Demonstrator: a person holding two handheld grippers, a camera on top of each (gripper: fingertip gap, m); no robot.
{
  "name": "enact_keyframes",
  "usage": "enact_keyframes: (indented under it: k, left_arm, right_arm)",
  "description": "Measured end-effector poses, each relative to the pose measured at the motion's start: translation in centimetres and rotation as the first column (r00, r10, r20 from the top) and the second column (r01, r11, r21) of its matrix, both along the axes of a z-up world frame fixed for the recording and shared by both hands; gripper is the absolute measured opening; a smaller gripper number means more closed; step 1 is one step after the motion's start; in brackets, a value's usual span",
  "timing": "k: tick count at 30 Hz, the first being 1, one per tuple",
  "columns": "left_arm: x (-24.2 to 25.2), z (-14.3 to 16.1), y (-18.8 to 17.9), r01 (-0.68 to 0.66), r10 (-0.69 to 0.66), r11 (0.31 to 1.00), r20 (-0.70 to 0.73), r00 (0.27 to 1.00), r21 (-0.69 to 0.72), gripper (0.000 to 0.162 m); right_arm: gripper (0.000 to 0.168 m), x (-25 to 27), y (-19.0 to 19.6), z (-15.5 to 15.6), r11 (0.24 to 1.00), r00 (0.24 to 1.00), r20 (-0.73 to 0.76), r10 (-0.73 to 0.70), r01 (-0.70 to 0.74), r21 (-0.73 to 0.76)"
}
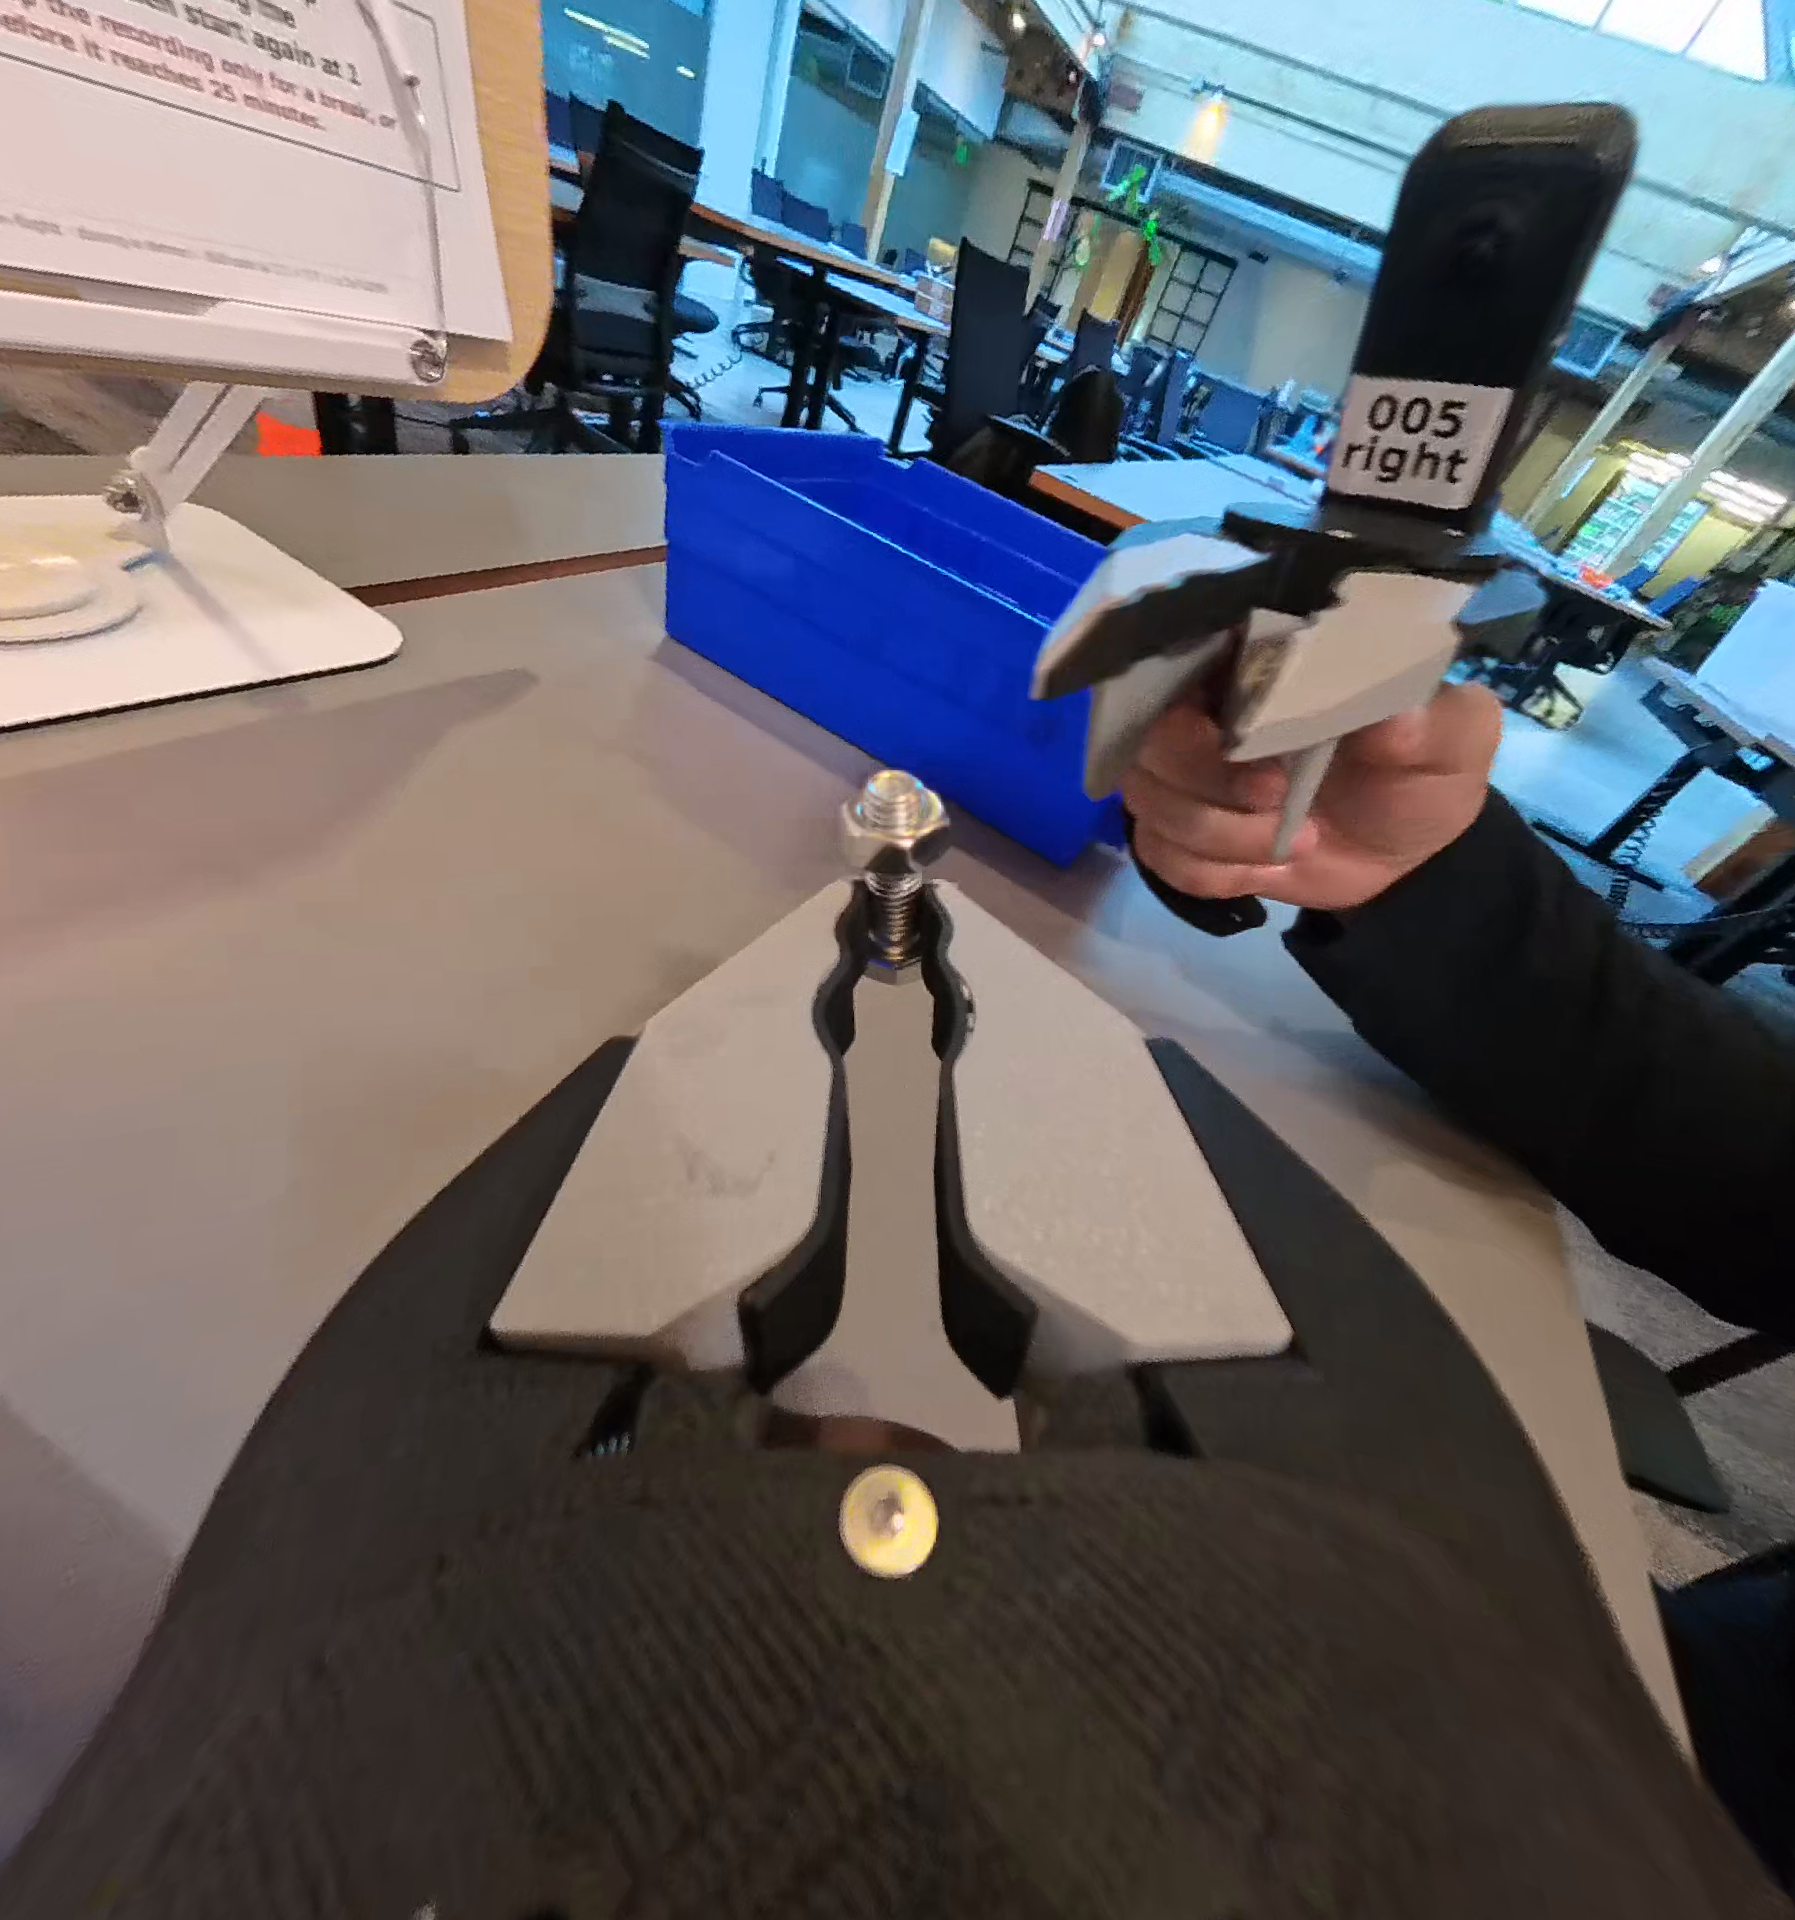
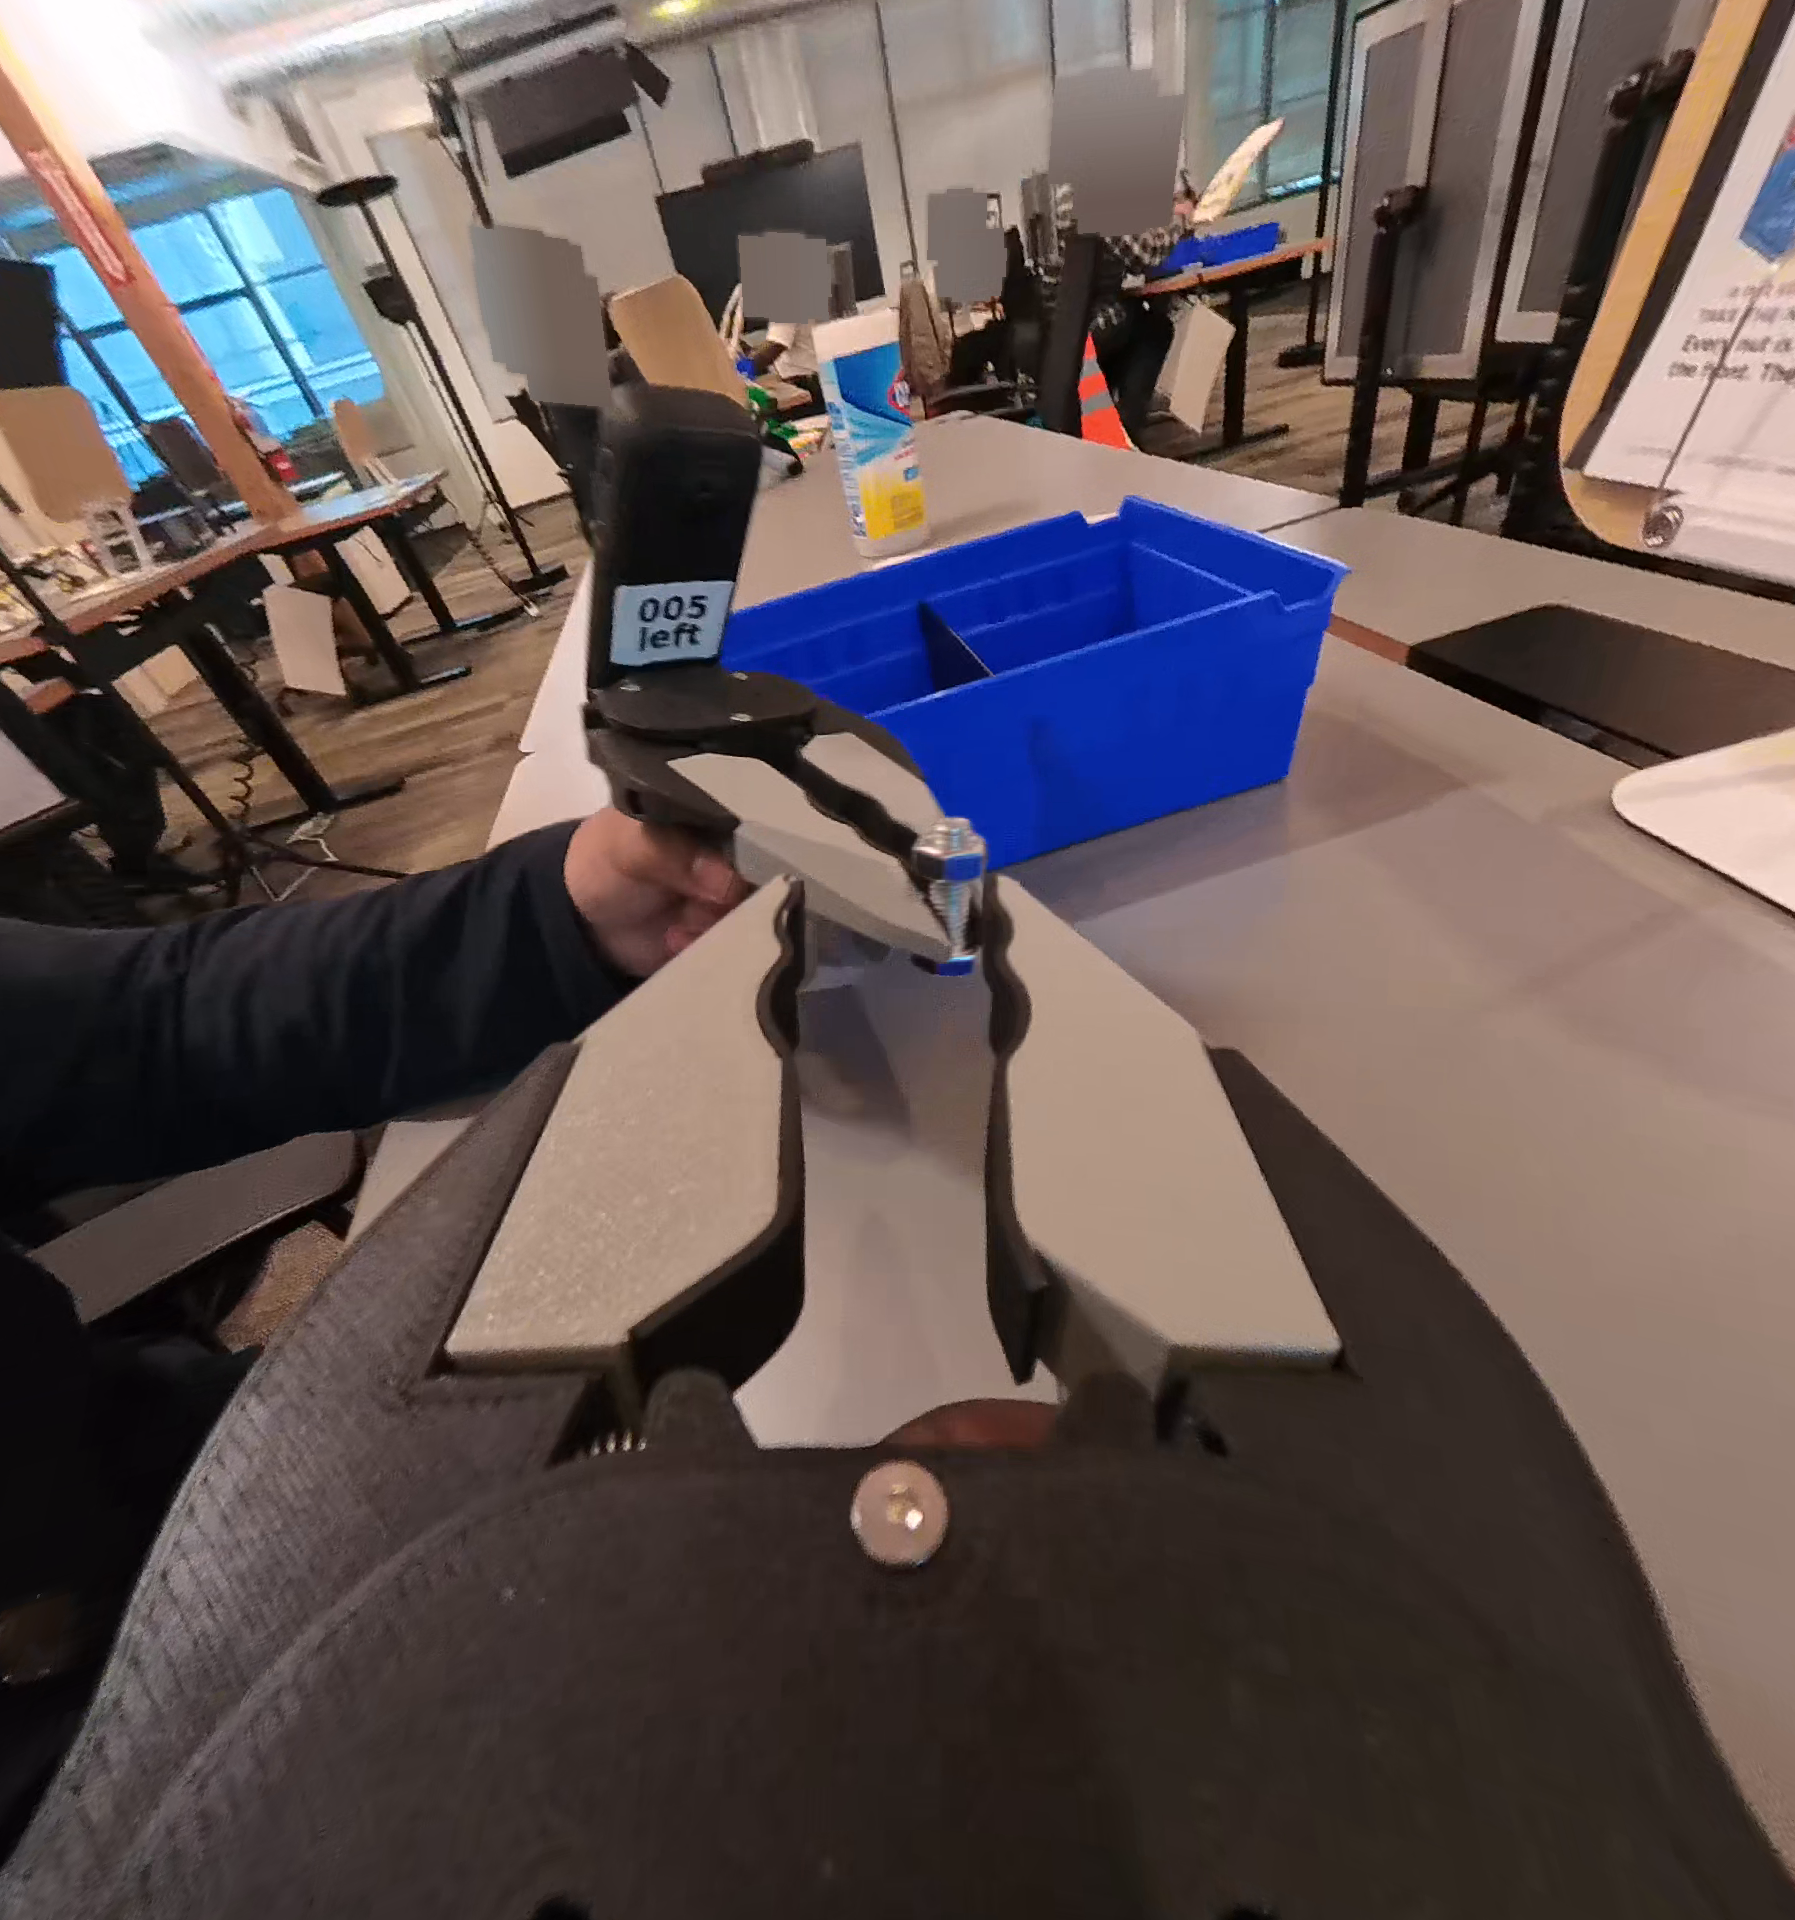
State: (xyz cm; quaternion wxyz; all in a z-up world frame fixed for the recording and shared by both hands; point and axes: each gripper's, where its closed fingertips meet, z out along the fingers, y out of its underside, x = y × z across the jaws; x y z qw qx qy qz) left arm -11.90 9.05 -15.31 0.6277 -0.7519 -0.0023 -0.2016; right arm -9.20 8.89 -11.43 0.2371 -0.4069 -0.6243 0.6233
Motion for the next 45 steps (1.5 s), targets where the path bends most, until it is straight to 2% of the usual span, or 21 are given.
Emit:
enact_keyframes:
  k: [5,8,9,10,17,21,22,23,24,27,30,31,32,34,36,40,43,45]
  left_arm:
    - [2.4,-0.2,0.1,0.077,-0.077,0.997,-0.072,0.994,-0.005,0.006]
    - [3.3,-0.5,0.1,0.116,-0.117,0.993,-0.074,0.990,-0.013,0.006]
    - [3.4,-0.6,0.1,0.122,-0.123,0.992,-0.072,0.990,-0.015,0.006]
    - [3.5,-0.6,0.2,0.123,-0.124,0.992,-0.069,0.990,-0.018,0.006]
    - [3.0,-1.4,0.5,0.092,-0.095,0.994,-0.053,0.994,-0.053,0.007]
    - [2.4,-1.4,0.6,0.057,-0.060,0.997,-0.042,0.997,-0.059,0.020]
    - [2.5,-1.3,0.6,0.070,-0.071,0.996,-0.030,0.997,-0.055,0.020]
    - [2.9,-1.1,0.4,0.100,-0.102,0.994,-0.026,0.994,-0.044,0.009]
    - [3.1,-1.0,0.3,0.105,-0.106,0.994,-0.039,0.994,-0.037,0.007]
    - [2.8,-1.2,0.4,0.065,-0.071,0.997,-0.126,0.990,-0.046,0.007]
    - [2.6,-1.0,0.5,0.055,-0.058,0.998,-0.108,0.992,-0.036,0.006]
    - [2.3,-0.8,0.4,0.046,-0.048,0.999,-0.095,0.994,-0.028,0.006]
    - [1.9,-0.6,0.4,0.033,-0.035,0.999,-0.080,0.996,-0.023,0.006]
    - [1.0,-0.4,0.3,0.010,-0.011,1.000,-0.045,0.999,-0.021,0.006]
    - [1.0,-0.1,0.1,0.025,-0.025,1.000,-0.017,1.000,-0.007,0.006]
    - [1.7,-0.1,0.2,0.048,-0.048,0.999,-0.019,0.999,-0.006,0.006]
    - [2.3,-0.3,0.2,0.075,-0.075,0.997,-0.029,0.997,-0.012,0.006]
    - [2.4,-0.4,0.2,0.077,-0.078,0.997,-0.032,0.996,-0.013,0.006]
  right_arm:
    - [0.034,-0.9,-0.3,-1.6,0.999,0.998,0.063,-0.025,0.023,0.028]
    - [0.032,-1.1,-0.8,-2.5,0.999,0.996,0.090,-0.018,0.014,0.046]
    - [0.026,-1.1,-1.1,-2.7,0.999,0.995,0.101,-0.007,0.002,0.051]
    - [0.016,-1.0,-1.3,-2.9,0.999,0.994,0.106,0.008,-0.013,0.053]
    - [0.015,-1.5,-0.8,-3.5,0.999,0.990,0.141,-0.023,0.017,0.044]
    - [0.015,-1.4,-0.7,-3.3,1.000,0.990,0.141,-0.018,0.016,0.010]
    - [0.015,-1.4,-0.7,-3.2,1.000,0.990,0.141,-0.009,0.010,-0.007]
    - [0.015,-1.4,-0.8,-3.1,1.000,0.990,0.138,-0.002,0.005,-0.023]
    - [0.016,-1.4,-0.9,-3.0,0.999,0.990,0.139,0.003,0.002,-0.036]
    - [0.016,-1.5,-0.7,-3.2,0.999,0.989,0.147,-0.002,0.008,-0.044]
    - [0.023,-1.3,-0.8,-2.7,0.996,0.989,0.144,0.021,-0.008,-0.089]
    - [0.019,-1.1,-0.7,-2.5,0.996,0.990,0.138,0.031,-0.019,-0.092]
    - [0.000,-0.7,-0.8,-2.2,0.995,0.991,0.122,0.058,-0.048,-0.089]
    - [0.000,-0.1,-0.9,-1.2,0.991,0.993,0.078,0.088,-0.080,-0.106]
    - [0.019,-0.4,-0.3,-0.6,0.991,0.998,0.057,0.040,-0.032,-0.127]
    - [0.037,-1.0,-0.1,-1.6,0.995,0.995,0.096,0.002,0.007,-0.097]
    - [0.040,-1.3,-0.9,-2.4,0.998,0.993,0.120,0.011,-0.004,-0.058]
    - [0.030,-1.2,-1.3,-2.7,0.999,0.992,0.121,0.024,-0.021,-0.030]
